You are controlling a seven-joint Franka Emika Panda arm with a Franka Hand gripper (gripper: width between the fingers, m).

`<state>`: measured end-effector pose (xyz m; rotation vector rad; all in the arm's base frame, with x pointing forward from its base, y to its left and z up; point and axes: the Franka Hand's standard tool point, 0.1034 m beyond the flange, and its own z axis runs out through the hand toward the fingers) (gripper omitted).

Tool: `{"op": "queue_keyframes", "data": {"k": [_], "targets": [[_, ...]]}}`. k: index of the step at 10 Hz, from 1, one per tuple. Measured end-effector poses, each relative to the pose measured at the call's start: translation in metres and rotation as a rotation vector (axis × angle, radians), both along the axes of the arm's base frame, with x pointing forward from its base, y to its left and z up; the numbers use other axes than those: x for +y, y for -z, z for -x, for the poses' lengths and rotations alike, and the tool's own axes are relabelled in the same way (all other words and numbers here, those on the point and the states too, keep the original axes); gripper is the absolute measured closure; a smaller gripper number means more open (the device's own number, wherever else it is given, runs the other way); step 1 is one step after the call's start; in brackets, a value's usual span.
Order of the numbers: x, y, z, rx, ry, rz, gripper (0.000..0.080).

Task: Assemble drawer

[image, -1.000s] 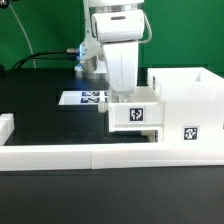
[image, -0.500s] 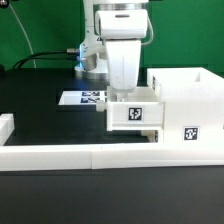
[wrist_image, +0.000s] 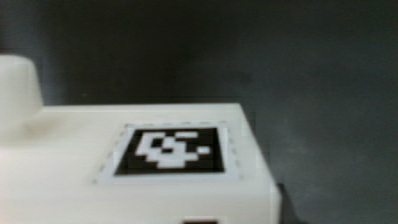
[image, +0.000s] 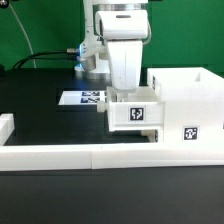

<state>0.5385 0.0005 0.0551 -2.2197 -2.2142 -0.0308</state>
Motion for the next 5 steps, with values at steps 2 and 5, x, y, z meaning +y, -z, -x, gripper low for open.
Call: {"op": "queue_keyframes", "data": {"k": [2, 5], "targets": [[-0.0026, 0.0005, 0.0008, 0.001, 0.008, -0.001, 0.0755], [-0.0024, 0.0005, 0.0008, 0.001, 0.007, -0.001, 0.0755]]}}
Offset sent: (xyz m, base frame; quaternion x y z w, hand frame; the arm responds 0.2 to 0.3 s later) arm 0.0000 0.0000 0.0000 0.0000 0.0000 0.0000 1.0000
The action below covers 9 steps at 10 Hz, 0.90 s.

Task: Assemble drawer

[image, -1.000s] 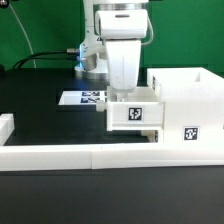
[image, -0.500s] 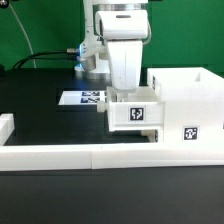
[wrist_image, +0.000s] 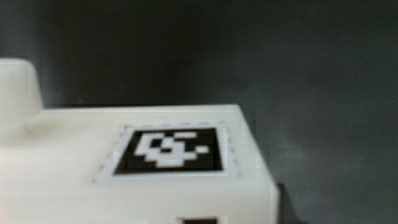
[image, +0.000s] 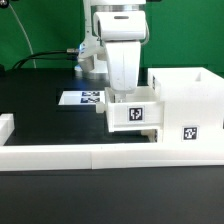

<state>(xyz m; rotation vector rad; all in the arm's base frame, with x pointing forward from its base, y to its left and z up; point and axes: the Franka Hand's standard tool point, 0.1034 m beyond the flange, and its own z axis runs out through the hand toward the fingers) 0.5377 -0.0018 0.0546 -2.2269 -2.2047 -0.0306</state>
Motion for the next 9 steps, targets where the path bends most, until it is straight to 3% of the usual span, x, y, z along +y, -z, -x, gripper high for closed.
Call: {"op": "queue_keyframes", "data": {"k": [6, 9], "targets": [[0.023, -0.002, -0.002, -0.004, -0.017, -0.003, 0.0755], [0.024, -0.003, -0.003, -0.006, -0.017, -0.003, 0.0755]]}}
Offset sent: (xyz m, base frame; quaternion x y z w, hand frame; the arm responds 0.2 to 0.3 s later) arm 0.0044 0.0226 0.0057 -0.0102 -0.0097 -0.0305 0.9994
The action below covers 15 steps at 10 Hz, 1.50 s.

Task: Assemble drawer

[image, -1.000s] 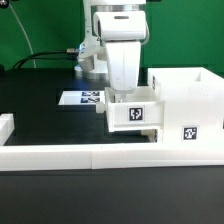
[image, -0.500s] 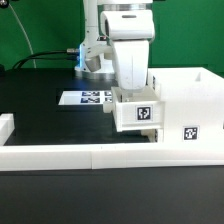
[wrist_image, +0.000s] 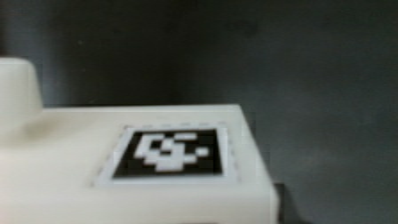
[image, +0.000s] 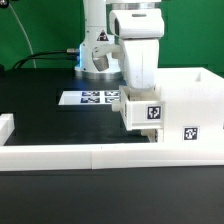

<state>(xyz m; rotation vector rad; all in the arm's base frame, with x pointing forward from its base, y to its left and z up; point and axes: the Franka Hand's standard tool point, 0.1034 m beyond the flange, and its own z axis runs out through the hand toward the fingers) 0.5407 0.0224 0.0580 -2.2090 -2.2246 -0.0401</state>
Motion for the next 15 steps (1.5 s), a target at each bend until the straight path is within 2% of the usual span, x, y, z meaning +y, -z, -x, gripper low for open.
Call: {"op": "queue_keyframes", "data": {"k": [1, 2, 3, 4, 5, 7, 9, 10, 11, 12, 13, 15], "targets": [[-0.001, -0.004, -0.001, -0.006, 0.018, 0.002, 0.0578], [0.001, -0.01, -0.002, -0.014, 0.028, 0.003, 0.0442], [0.003, -0.015, -0.003, -0.011, 0.028, 0.007, 0.0442], [0.002, -0.021, -0.004, -0.011, 0.027, 0.012, 0.0261], [-0.001, -0.028, -0.005, -0.017, 0.028, 0.017, 0.0185], [-0.021, -0.037, -0.008, -0.027, 0.006, 0.028, 0.0156], [-0.049, -0.035, -0.007, -0.043, -0.016, 0.022, 0.0151], [-0.058, -0.033, -0.005, -0.038, 0.0, 0.021, 0.015], [-0.065, -0.029, -0.004, -0.033, -0.034, 0.001, 0.015], [-0.077, -0.025, -0.004, -0.03, -0.026, -0.044, 0.015], [-0.083, -0.022, -0.005, -0.027, -0.01, -0.064, 0.015], [-0.093, -0.007, 0.0, -0.005, -0.035, -0.151, 0.015]]}}
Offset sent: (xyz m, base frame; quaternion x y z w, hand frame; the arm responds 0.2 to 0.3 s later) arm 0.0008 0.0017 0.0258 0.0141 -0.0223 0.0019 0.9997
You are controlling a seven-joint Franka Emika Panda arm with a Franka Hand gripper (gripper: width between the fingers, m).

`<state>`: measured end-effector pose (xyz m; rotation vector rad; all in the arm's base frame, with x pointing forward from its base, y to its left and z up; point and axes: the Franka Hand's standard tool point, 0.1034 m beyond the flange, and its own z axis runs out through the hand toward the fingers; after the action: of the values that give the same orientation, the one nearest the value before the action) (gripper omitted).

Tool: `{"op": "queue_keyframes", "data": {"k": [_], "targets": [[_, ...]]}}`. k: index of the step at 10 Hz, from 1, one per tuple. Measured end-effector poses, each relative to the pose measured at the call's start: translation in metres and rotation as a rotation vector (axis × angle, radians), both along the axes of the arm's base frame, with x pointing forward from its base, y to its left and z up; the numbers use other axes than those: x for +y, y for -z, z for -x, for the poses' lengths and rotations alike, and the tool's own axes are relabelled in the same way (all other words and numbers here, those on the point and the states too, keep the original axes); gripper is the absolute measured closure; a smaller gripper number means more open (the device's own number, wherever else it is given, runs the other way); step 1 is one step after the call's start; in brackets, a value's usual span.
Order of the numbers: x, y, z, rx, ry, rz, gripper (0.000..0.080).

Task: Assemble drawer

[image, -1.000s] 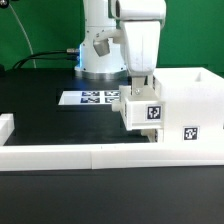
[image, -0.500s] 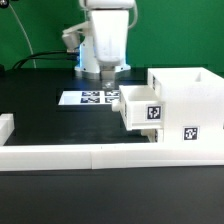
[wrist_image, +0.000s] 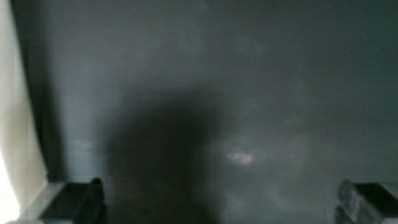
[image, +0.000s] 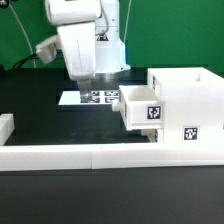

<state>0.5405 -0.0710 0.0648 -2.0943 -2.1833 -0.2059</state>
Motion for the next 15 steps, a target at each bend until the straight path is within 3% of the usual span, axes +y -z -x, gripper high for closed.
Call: {"op": "queue_keyframes", "data": {"k": [2, 4, 10, 13, 15], "targets": [[0.018, 0.007, -0.005, 0.005, 0.013, -0.023, 0.015], [0.035, 0.003, -0.012, 0.009, 0.057, -0.029, 0.015], [0.086, 0.012, -0.005, 0.042, 0.108, -0.05, 0.015], [0.094, 0.012, -0.005, 0.049, 0.123, -0.052, 0.015], [0.086, 0.013, -0.003, 0.056, 0.132, -0.05, 0.015]]}}
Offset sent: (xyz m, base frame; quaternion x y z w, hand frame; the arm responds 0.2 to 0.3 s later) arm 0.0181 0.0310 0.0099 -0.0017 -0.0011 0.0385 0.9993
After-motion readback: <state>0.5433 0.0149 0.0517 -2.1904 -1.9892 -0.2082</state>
